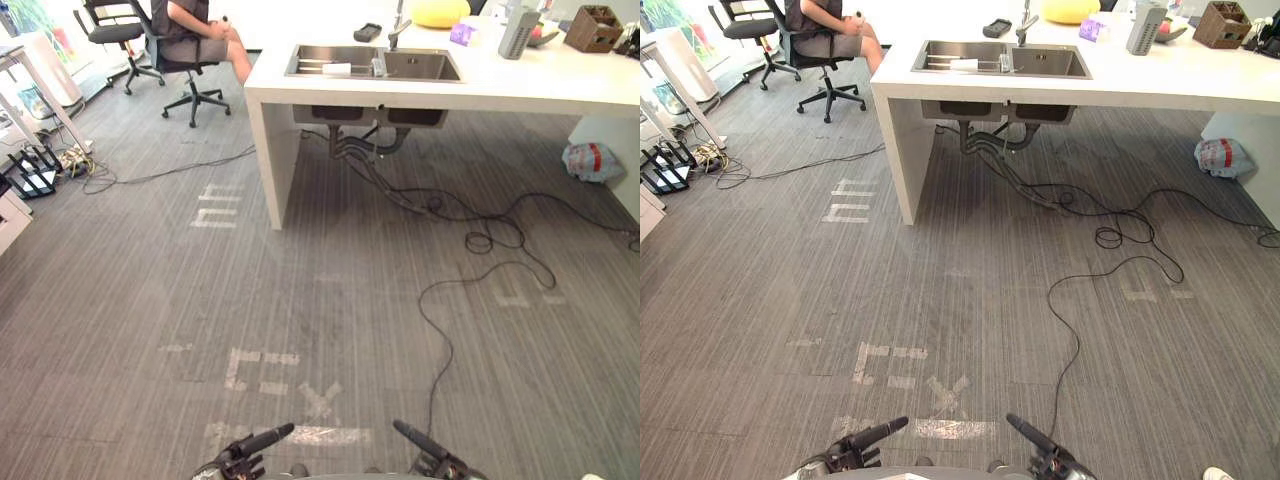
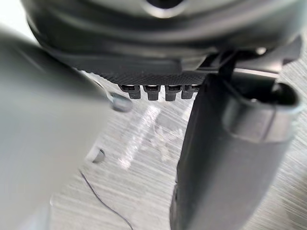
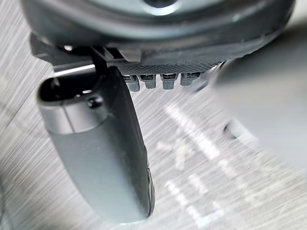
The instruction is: Walk over to the sink, pick up the cup, carry it to the dishwasher, place the cup inside the dishwasher, then close the dishwasher door
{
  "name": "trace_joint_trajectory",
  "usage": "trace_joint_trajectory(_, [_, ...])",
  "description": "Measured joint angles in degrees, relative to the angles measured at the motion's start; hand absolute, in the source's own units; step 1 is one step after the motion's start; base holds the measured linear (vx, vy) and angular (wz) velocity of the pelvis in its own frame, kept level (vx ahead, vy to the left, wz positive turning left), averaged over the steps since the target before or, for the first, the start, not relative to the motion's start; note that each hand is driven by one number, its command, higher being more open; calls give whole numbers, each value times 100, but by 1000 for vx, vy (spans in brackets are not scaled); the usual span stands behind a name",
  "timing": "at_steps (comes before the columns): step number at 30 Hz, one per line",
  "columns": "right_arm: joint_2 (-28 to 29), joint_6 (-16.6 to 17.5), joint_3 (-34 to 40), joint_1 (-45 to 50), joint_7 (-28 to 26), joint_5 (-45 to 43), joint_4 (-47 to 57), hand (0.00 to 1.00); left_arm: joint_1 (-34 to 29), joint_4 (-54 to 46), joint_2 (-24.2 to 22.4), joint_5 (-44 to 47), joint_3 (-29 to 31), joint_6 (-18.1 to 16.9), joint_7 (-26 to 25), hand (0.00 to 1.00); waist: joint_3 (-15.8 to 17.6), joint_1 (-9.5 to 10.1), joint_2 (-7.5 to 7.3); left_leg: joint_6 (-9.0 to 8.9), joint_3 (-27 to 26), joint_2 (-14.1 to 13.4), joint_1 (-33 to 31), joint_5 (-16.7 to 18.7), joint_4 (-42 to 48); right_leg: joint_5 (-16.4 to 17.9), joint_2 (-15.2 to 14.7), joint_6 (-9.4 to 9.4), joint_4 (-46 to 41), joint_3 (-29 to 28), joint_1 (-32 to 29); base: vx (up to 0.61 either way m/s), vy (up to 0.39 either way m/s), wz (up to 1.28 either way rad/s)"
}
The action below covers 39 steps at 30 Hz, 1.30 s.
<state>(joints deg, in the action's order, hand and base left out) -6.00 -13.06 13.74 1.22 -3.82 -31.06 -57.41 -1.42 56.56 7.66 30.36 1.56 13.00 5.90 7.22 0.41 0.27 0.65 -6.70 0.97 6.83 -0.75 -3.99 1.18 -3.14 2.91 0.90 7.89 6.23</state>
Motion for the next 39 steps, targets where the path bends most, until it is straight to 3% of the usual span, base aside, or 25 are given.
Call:
trace_joint_trajectory(3, [-4,187,-69,-171,-225,449,0,100,90,-5,-44,44,-190,-43,160,100,5,-6,-2,0,87,12,-28,0,0,6,-12,11,11,79,11,4,-23,12])
trace_joint_trajectory(6, [-26,345,-72,-262,-365,893,-2,100,151,-21,-192,-688,-206,-191,-10,100,48,-14,-2,0,148,20,-16,0,5,22,-23,35,1,165,62,-11,-19,12])
trace_joint_trajectory(8, [-65,472,-134,-329,-415,1282,-7,100,166,-27,-228,-1493,-220,-382,-438,100,123,-31,-1,-1,150,18,0,1,31,35,-26,55,-35,169,77,-36,-20,2])
trace_joint_trajectory(12, [-132,796,-216,-277,-384,1733,-27,100,122,-84,-166,-2121,-214,-602,-1141,100,169,-44,16,-3,161,16,21,3,85,89,-50,130,-199,187,58,-44,-14,4])
trace_joint_trajectory(17, [-161,1017,-324,-271,-351,1712,-27,100,59,-270,-115,-2359,-210,-716,-1477,100,172,-43,16,7,146,53,49,0,132,117,-102,88,-307,160,48,-64,2,-3])
trace_joint_trajectory(25, [-103,784,-433,22,-372,852,-46,100,-239,-214,-170,-1851,-170,-623,-1048,100,168,-33,12,71,72,48,126,-44,17,136,-88,49,-379,90,-10,-38,-10,-5])
trace_joint_trajectory(33, [79,639,-162,176,-389,786,-179,100,-229,41,-169,-1214,-135,-633,-675,100,162,-21,-12,76,-159,54,318,-44,-88,152,-85,67,-461,-119,19,11,1,-15])
trace_joint_trajectory(35, [107,645,-144,170,-370,529,-181,100,-228,46,-143,-1169,-85,-638,-641,100,178,-12,-39,101,-176,84,327,0,-85,337,-147,120,-858,-108,-158,-25,5,-3])
trace_joint_trajectory(37, [99,653,-65,151,-358,327,-179,100,-216,52,-133,-1105,-79,-651,-605,100,229,-15,-86,204,-170,118,335,75,-66,551,-254,291,-1649,-58,-510,-51,7,-5])
trace_joint_trajectory(39, [65,766,-50,45,-356,304,-149,100,-114,115,-103,-1104,-77,-630,-527,100,350,-16,-130,304,-186,118,357,196,145,531,-446,264,-3245,98,-1189,-83,34,-4])
